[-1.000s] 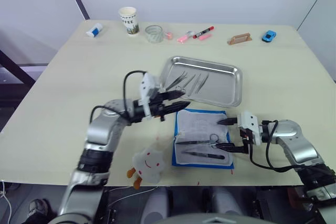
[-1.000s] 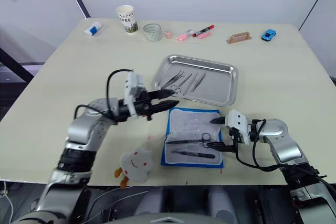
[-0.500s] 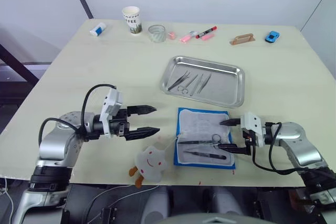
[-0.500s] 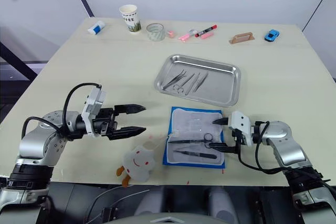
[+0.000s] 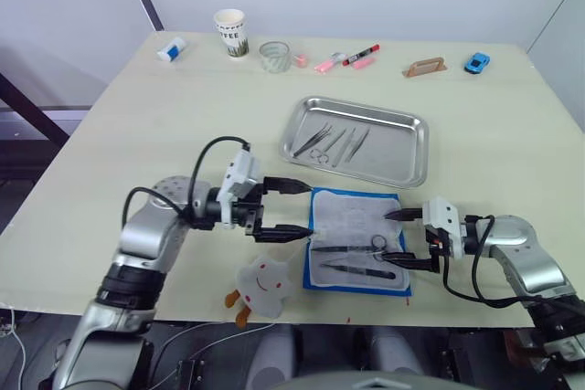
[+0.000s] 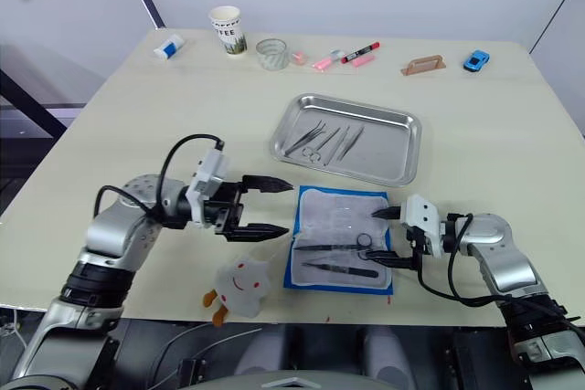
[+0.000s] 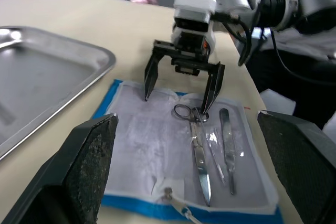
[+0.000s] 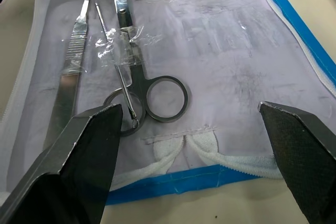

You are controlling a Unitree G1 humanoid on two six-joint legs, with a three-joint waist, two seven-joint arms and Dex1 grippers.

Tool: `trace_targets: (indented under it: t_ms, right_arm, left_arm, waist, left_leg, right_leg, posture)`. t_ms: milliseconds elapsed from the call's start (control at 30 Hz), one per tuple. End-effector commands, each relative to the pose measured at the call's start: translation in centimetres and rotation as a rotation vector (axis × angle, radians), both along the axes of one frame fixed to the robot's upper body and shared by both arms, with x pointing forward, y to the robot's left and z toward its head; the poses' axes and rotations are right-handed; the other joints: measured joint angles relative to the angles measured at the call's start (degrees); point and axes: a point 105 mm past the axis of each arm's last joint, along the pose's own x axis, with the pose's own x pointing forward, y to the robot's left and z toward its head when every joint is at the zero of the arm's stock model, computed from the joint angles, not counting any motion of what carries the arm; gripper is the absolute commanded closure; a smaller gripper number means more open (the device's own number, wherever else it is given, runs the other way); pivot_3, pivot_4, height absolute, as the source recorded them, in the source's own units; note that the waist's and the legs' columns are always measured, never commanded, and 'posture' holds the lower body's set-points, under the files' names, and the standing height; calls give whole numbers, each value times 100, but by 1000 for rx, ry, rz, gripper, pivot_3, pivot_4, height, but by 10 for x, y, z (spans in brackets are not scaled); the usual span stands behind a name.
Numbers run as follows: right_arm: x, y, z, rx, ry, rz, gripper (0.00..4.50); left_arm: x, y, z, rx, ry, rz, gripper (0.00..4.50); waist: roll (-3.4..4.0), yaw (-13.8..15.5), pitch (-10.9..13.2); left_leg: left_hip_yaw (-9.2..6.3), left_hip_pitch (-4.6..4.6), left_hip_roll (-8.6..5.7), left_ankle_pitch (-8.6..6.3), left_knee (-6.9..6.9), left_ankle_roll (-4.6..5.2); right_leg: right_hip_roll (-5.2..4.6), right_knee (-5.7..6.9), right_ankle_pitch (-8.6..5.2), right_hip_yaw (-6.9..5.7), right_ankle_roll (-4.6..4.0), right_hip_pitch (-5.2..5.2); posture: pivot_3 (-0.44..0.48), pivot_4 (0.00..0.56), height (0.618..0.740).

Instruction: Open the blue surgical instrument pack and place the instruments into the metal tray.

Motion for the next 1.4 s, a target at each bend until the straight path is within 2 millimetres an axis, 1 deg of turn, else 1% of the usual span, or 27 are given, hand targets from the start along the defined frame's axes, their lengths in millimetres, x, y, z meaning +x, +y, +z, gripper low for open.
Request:
trace_targets:
  t_ms: [33,267,367,500,600,733,833,967,1133,1300,1400]
  right_arm:
    - [-8,-10,-17,-51,80,-20,0]
    - [-9,-9,-16,-49,74,-20,0]
    - [-8,-7,-9,-17,54,-19,0]
    - [-8,-7,6,41,43,-33,0]
    - [-10,-9,10,48,30,-30,0]
    - [-11,-7,15,71,7,-22,0]
    - [-17,-8,28,110,-18,-4,0]
    - [-27,-20,42,127,-45,-4,0]
    - [-44,-44,56,114,-89,-69,0]
    - [-62,-57,71,123,-108,-112,0]
    - [-72,-63,80,118,-121,-142,0]
  left_arm:
    - [2,-6,1,9,-42,-58,18]
    - [2,-12,-13,39,-52,-113,18]
    - [2,-13,-18,31,-51,-113,18]
    - [2,-9,-27,38,-48,-111,18]
    - [4,-9,-35,55,-58,-110,18]
    - [5,-12,-43,72,-66,-119,18]
    - [5,-14,-53,82,-70,-123,18]
    - [6,-16,-54,78,-73,-125,18]
    - [11,-17,-61,84,-77,-123,18]
    - [13,-15,-69,101,-92,-115,18]
    - [12,-14,-77,139,-109,-118,18]
  waist:
    - [0,5,2]
    - [0,9,2]
    - [0,10,3]
    - [8,9,12]
    - [15,6,23]
    - [14,7,31]
    - [20,16,37]
    - [27,12,50]
    - [25,77,54]
    - [26,84,55]
    - [27,92,55]
  left_leg:
    - [-1,-1,0,0,0,0]
    - [-2,-2,-2,0,2,0]
    - [-2,-3,-1,0,4,0]
    - [-5,-6,0,0,4,0]
    - [-4,-6,0,0,5,0]
    - [-5,-8,-1,0,5,0]
    - [-5,-10,-2,0,7,0]
    - [-6,-15,-1,0,11,0]
    - [-10,-19,-3,0,16,1]
    - [-11,-20,-3,0,21,0]
    - [-12,-21,-2,0,32,1]
  right_leg:
    - [1,0,0,-1,0,0]
    - [5,-1,0,0,1,0]
    - [6,0,0,0,1,0]
    - [9,1,0,-1,1,-2]
    - [10,2,0,0,1,-2]
    - [10,1,0,-3,1,-2]
    - [10,1,1,-2,2,-2]
    - [12,3,1,-3,3,-6]
    - [12,4,1,-8,3,-5]
    - [16,6,1,-8,3,-4]
    - [16,11,2,-8,4,-2]
  posture:
    - [0,150,740]
    - [0,150,740]
    - [0,150,740]
    - [0,150,740]
    - [0,150,740]
    - [0,150,740]
    - [0,150,740]
    - [0,150,740]
    - [0,150,740]
    - [0,150,740]
    - [0,150,740]
